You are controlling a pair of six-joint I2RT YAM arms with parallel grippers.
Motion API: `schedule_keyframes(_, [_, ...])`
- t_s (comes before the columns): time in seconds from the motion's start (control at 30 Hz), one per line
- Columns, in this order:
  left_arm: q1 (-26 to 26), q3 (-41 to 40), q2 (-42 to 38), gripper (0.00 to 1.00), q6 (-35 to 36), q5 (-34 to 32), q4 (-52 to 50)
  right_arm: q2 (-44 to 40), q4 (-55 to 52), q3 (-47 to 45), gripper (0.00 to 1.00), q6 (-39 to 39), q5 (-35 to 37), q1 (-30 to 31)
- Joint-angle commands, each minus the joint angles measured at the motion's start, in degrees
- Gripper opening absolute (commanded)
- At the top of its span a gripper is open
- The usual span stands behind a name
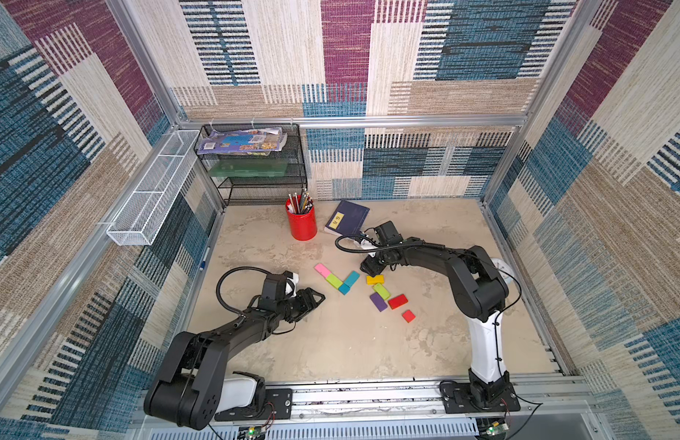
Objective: Assemble the letter v with building blocks
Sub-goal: Assemble the building block at the center of the board.
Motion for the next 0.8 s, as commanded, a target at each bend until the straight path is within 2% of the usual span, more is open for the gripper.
schedule_keyframes(0.0, [-0.1, 0.8, 1.2, 0.67, 2.7, 0.0, -0.2, -1.4, -0.2, 0.4, 0.90, 1.1, -5.6, -1.5])
schedule_keyframes(0.2, [-0.4, 0.6, 2.0, 0.67, 2.6, -0.5, 0.4, -3.7, 1.2, 0.5, 0.88, 4.5, -13.8, -4.9])
schedule_keyframes(0.33, [-0.7, -0.2, 2.6, 0.63, 1.9, -1.3, 1.7, -4.6, 3.5, -0.3, 0.78, 8.7, -18.8, -8.2])
schedule_keyframes(0.43, [-1.4, -1.1, 2.7, 0.54, 1.1, -2.4, 3.6, -3.1, 3.3, 0.8, 0.57, 11.4, -14.7, -9.4])
schedule_keyframes(0.53, [-2.2, -1.4, 3.3, 0.41, 1.2, -4.0, 4.5, -0.3, 1.5, 3.1, 0.23, 12.8, -12.7, -10.1])
schedule_keyframes(0.57, [-2.4, -1.4, 3.8, 0.36, 1.2, -4.3, 4.9, 0.5, 1.4, 3.4, 0.09, 13.2, -12.2, -10.3])
schedule_keyframes(0.6, [-2.6, -1.4, 4.5, 0.30, 1.0, -4.4, 5.7, 1.2, 1.3, 3.8, 0.00, 13.6, -11.7, -10.3])
schedule_keyframes(0.7, [-3.1, -1.4, 6.9, 0.18, 0.0, -4.1, 8.5, 2.8, 0.9, 4.5, 0.00, 14.0, -11.6, -10.3])
schedule_keyframes(0.77, [-3.8, -1.3, 8.5, 0.13, -0.9, -4.2, 10.5, 4.2, 0.5, 5.3, 0.00, 14.2, -11.4, -10.3])
